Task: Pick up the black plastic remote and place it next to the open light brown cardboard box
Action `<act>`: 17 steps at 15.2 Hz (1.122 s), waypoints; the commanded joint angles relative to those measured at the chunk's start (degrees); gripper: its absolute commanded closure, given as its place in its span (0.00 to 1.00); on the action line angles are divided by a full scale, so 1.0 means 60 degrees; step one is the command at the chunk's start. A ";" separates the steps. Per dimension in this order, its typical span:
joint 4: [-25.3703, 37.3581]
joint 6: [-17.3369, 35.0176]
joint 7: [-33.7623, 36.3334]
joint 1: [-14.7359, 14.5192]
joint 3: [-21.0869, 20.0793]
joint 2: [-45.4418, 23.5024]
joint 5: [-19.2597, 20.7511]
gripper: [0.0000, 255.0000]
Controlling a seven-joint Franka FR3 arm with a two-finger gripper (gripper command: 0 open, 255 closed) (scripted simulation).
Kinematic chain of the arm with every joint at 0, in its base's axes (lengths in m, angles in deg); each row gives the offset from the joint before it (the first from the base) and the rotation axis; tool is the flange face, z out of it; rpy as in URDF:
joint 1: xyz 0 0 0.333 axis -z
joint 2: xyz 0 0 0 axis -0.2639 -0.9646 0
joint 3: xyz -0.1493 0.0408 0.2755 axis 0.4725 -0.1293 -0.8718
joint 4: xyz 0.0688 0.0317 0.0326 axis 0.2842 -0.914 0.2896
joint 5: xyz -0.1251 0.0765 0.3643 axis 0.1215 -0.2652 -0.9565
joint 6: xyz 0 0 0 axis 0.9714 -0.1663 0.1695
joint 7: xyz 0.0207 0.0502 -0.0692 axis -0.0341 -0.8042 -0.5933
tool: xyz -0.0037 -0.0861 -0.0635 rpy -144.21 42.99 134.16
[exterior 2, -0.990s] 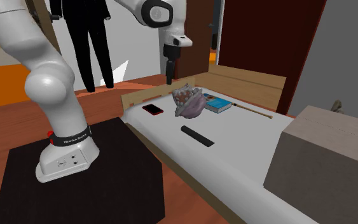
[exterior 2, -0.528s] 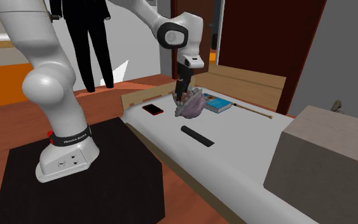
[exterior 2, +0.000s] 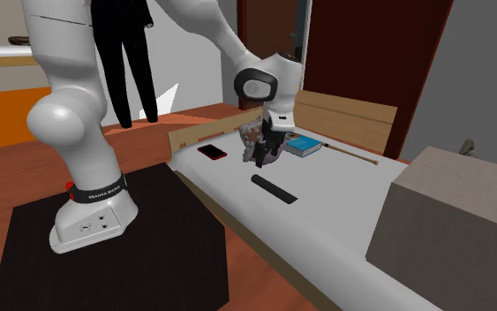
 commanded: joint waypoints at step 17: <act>0.0340 0.1548 0.0124 0.0426 0.0004 -0.2090 -0.1266 0.00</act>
